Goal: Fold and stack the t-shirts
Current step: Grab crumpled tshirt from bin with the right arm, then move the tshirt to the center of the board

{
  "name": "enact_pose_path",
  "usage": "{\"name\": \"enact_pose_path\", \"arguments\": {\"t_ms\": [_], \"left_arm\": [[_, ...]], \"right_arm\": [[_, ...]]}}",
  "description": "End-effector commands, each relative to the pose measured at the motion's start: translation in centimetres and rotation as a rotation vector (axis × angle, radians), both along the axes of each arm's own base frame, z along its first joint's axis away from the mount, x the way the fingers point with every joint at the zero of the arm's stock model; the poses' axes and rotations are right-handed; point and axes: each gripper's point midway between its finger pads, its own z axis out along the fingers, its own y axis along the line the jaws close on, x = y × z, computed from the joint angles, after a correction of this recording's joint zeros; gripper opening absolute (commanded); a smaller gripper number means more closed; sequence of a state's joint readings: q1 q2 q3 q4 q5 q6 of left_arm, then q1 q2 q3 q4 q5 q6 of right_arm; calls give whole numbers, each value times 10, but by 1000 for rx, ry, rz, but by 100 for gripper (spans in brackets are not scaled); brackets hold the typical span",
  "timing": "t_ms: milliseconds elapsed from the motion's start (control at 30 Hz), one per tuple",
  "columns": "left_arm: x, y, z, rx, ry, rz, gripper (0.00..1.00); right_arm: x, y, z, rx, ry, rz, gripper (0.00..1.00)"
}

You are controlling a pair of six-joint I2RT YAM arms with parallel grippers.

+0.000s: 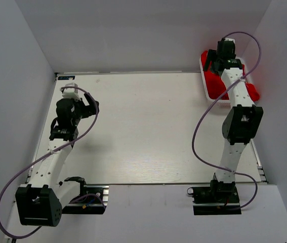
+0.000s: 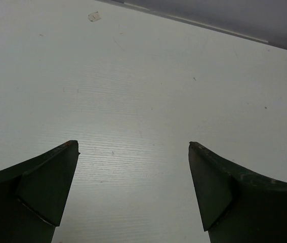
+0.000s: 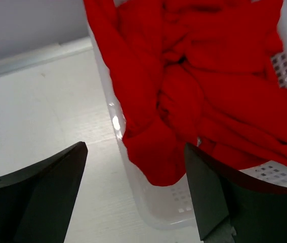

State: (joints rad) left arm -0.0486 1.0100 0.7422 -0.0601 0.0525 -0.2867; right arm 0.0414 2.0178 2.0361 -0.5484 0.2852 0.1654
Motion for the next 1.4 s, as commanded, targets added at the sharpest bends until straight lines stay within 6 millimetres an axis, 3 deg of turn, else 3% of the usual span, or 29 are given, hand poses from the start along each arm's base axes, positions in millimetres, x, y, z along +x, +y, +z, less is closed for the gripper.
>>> {"name": "enact_pose_path", "arguments": {"t_ms": [0,67,100,133,200,333,367,467,567,633,667,733,767,800,867,900,967,1000,1067,1167,1200,1367], "left_arm": [[8,-3,16,-4,-24,-22,100],[12,-3,7,-3,2,-22,100],[12,-3,7,-3,2,-22,100],[13,-3,2,-2,17,-22,100],[15,-3,-4,-2,32,-22,100],[16,-3,-6,7,42,-24,100],[16,-3,-6,7,42,-25,100],[16,-3,2,7,24,-24,100],[14,-5,10,2,2,-38,100],[13,-8,17,-3,-22,-52,100],[12,-11,17,-7,-22,-67,100],[9,-12,25,-10,-43,-78,100],[9,-12,25,-10,-43,-78,100],[8,-12,28,-10,-52,-78,100],[6,-14,32,-13,-65,-88,100],[4,-14,36,-13,-75,-88,100],[2,-18,39,-27,-83,-108,100],[2,-18,39,-27,-83,-108,100],[-2,-23,43,-34,-94,-138,100],[-4,-30,44,-53,-91,-170,100],[-6,-32,47,-66,-98,-178,100],[-12,-43,47,-109,-91,-231,100]], "right_arm": [[-6,-7,-42,12,159,21,81],[2,-4,-56,28,174,32,78],[6,-19,-66,51,181,7,76],[7,-22,-70,61,184,1,73],[10,-21,-86,91,205,-1,62],[12,-24,-83,151,185,0,0],[16,-21,-78,173,156,21,0],[21,-27,-34,168,44,22,0],[20,-33,36,126,-117,29,0],[9,-37,95,97,-250,26,0],[8,-37,107,82,-293,29,0],[-10,-37,168,51,-441,45,0],[-11,-33,179,47,-487,68,0],[-27,-30,210,36,-555,81,0],[-35,-18,243,17,-639,158,0],[-47,-13,272,11,-704,176,0],[-56,8,294,20,-760,296,0],[-67,14,316,21,-812,325,0],[-77,32,334,36,-861,423,0],[-100,59,370,67,-983,579,0],[-115,72,390,102,-1055,647,0],[-166,124,422,235,-1133,941,0]]}}
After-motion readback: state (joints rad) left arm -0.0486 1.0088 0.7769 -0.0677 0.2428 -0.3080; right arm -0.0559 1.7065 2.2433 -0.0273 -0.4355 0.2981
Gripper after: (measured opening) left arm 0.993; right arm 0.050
